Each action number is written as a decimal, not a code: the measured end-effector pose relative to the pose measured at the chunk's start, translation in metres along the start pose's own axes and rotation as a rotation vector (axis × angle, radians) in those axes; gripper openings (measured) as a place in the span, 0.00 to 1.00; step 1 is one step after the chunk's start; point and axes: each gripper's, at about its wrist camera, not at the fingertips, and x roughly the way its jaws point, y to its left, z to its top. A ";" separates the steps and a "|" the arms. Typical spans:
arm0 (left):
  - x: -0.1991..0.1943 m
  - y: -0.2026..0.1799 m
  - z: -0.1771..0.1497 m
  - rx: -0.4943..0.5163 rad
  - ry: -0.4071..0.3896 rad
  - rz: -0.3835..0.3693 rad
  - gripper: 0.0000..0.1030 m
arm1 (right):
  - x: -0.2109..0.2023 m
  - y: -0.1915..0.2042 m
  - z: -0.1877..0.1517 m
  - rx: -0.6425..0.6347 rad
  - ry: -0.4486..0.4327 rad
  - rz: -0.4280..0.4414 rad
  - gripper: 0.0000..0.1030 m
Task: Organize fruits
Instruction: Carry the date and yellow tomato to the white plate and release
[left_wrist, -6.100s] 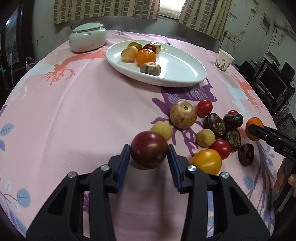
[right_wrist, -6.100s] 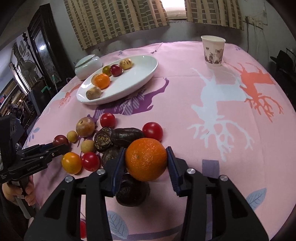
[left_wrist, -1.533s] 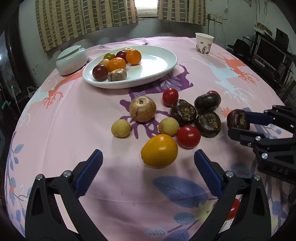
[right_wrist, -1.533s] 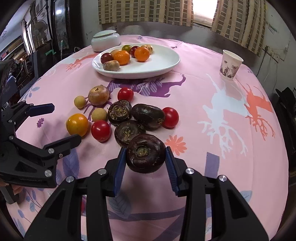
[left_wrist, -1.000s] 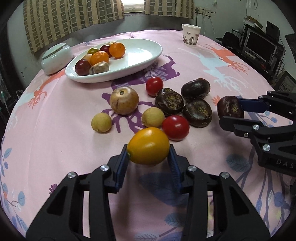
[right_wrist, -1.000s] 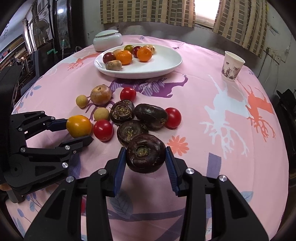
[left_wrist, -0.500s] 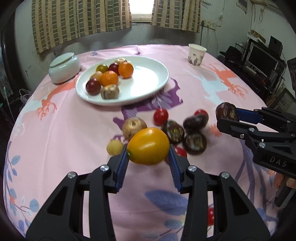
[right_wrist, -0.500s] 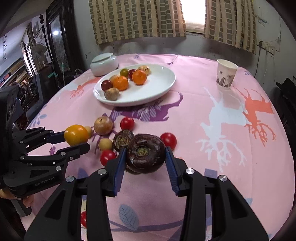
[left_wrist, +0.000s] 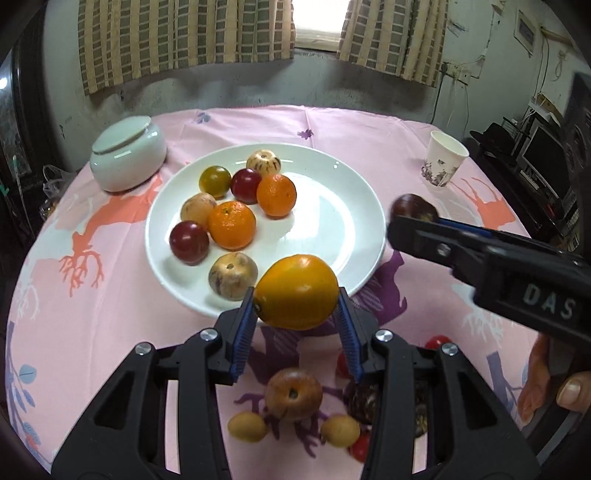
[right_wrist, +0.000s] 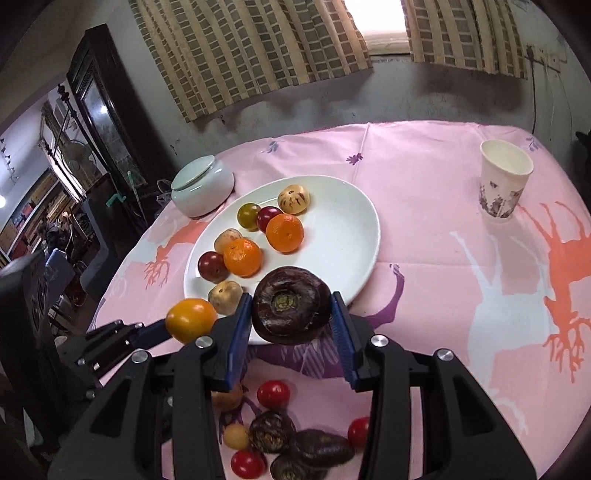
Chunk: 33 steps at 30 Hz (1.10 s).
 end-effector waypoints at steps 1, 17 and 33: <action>0.006 0.000 0.002 0.001 0.008 0.006 0.41 | 0.008 -0.002 0.003 0.005 0.013 -0.005 0.42; 0.002 -0.003 0.008 -0.002 -0.043 0.086 0.86 | 0.002 -0.030 -0.001 0.126 0.011 0.071 0.71; -0.058 0.001 -0.085 -0.040 -0.030 0.034 0.93 | -0.062 -0.014 -0.092 -0.007 0.021 -0.044 0.74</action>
